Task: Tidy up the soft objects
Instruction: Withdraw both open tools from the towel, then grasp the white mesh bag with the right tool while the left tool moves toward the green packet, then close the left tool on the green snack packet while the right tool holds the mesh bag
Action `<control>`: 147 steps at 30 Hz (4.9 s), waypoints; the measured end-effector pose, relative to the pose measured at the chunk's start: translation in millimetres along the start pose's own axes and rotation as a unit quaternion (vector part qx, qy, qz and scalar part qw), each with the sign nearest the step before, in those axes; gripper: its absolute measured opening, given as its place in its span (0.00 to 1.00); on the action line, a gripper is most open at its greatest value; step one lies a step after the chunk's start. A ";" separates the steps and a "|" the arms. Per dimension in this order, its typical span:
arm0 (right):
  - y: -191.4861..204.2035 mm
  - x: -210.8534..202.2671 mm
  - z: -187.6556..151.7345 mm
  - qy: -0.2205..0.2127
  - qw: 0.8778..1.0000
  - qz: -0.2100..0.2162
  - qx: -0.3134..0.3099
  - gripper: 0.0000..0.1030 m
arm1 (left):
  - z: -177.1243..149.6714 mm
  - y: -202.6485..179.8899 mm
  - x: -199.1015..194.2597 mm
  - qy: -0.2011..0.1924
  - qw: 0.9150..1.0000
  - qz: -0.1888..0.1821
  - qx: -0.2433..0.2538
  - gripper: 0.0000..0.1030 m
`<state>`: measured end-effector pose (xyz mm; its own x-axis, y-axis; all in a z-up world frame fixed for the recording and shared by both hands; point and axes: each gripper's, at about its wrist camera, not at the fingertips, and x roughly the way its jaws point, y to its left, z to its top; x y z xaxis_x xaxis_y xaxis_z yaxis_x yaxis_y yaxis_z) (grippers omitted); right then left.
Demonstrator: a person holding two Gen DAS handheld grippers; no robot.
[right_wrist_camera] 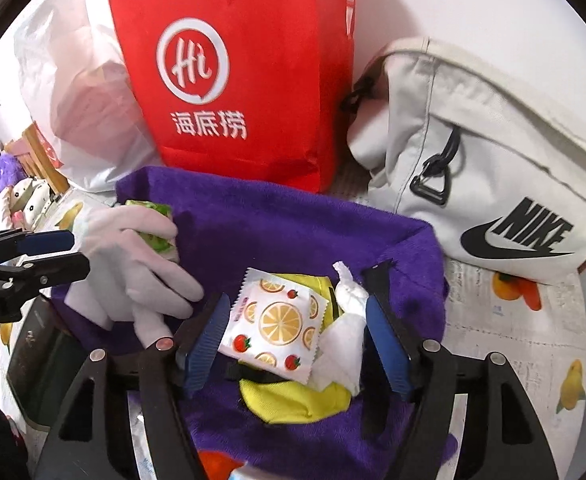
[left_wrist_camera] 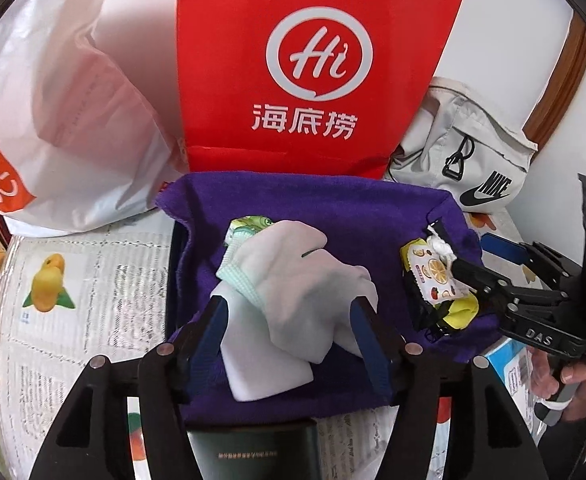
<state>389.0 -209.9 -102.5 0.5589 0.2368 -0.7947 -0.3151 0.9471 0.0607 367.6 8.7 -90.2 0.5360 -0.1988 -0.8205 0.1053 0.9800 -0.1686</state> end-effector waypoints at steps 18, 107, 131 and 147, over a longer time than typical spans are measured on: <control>41.9 -78.2 -57.9 -0.017 0.999 0.043 0.016 0.68 | -32.0 14.6 -56.7 -0.020 0.999 -0.007 -0.037 0.68; 53.2 -156.4 -278.8 -0.013 1.000 0.013 0.016 0.06 | -241.8 -25.3 -71.5 0.049 0.992 -0.052 -0.105 0.69; 32.4 -137.6 -291.4 -0.028 0.995 0.035 0.087 0.06 | -245.8 -60.2 -56.2 -0.009 0.995 0.096 -0.007 0.67; 50.6 -138.7 -289.4 -0.027 0.998 -0.025 0.060 0.06 | -245.6 -55.8 -56.6 -0.044 0.995 0.092 0.006 0.28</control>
<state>73.6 -257.4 -164.0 0.6124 0.1976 -0.7654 -0.1942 0.9762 0.0967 125.6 -35.7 -168.5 0.6181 -0.0146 -0.7859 0.0080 0.9999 -0.0123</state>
